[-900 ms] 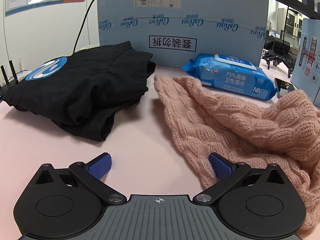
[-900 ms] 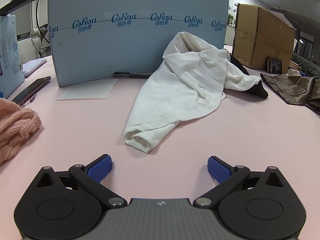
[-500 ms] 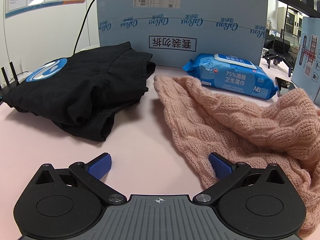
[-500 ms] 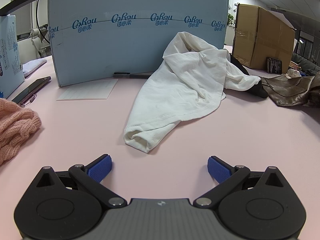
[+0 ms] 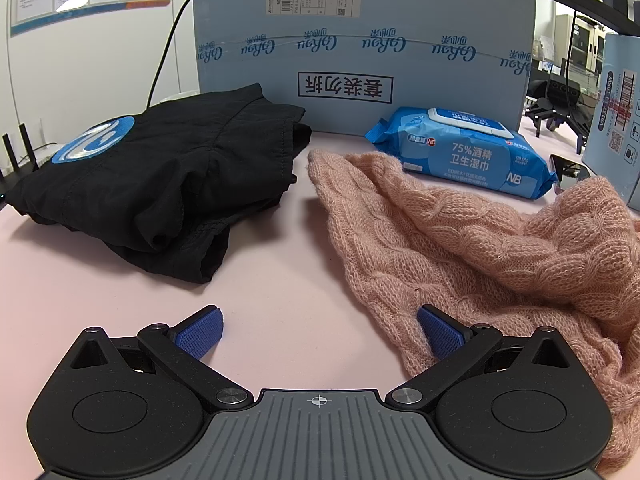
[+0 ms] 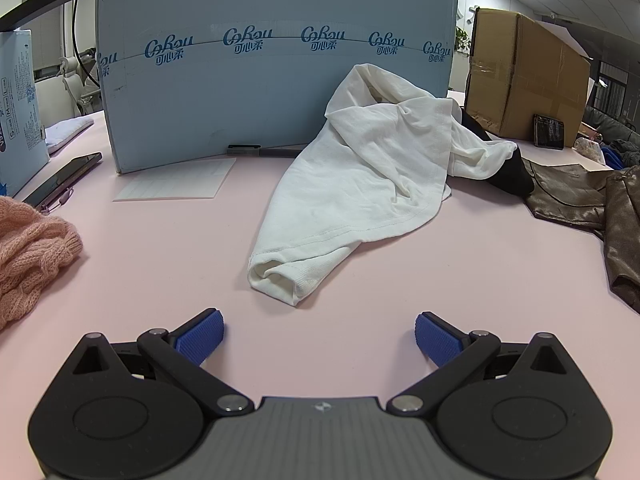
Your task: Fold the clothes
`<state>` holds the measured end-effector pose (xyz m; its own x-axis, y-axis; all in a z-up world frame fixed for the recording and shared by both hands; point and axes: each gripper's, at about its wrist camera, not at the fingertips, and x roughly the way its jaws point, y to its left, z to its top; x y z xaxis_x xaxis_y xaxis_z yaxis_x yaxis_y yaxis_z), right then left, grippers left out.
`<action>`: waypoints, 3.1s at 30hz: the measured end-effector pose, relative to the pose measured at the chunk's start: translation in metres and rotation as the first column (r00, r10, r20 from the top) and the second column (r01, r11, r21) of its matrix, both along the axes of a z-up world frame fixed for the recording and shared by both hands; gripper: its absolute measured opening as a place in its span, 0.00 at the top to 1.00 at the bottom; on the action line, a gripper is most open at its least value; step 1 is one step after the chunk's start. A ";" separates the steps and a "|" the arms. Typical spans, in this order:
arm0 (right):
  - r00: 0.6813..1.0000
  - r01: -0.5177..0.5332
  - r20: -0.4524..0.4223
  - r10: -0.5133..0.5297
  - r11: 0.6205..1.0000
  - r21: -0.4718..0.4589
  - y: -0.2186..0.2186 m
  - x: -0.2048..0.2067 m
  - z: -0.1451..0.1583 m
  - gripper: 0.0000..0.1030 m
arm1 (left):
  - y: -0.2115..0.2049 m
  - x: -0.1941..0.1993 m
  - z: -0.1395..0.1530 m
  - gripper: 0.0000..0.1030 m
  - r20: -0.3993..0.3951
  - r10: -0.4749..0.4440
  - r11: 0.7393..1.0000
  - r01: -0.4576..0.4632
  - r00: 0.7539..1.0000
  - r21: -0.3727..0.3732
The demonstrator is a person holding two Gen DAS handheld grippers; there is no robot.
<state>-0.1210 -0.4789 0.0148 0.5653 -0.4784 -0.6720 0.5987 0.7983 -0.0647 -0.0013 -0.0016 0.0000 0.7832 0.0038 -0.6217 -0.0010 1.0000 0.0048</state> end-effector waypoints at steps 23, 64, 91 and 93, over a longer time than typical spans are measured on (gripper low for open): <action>1.000 0.002 0.003 -0.002 1.000 0.006 -0.003 0.000 0.001 0.00 | 0.000 0.000 0.000 0.00 0.000 0.000 1.000 0.000 1.000 0.001; 1.000 0.002 0.002 -0.002 1.000 0.004 -0.002 0.000 0.001 0.00 | -0.002 0.001 -0.001 0.00 -0.001 0.001 1.000 -0.001 1.000 0.007; 0.971 -0.235 0.000 0.238 0.961 0.143 0.049 0.016 0.046 0.04 | -0.001 0.005 0.001 0.00 -0.025 0.007 1.000 -0.007 1.000 0.002; 0.937 -0.349 0.027 0.348 0.927 0.140 0.077 0.029 0.061 0.04 | -0.001 0.008 0.007 0.00 -0.055 0.013 1.000 -0.014 0.998 -0.011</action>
<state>-0.0925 -0.4024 0.0763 0.6806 -0.1516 -0.7168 0.2811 0.9575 0.0645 0.0063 -0.0027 0.0065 0.7479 0.0065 -0.6638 -0.0144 0.9999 -0.0065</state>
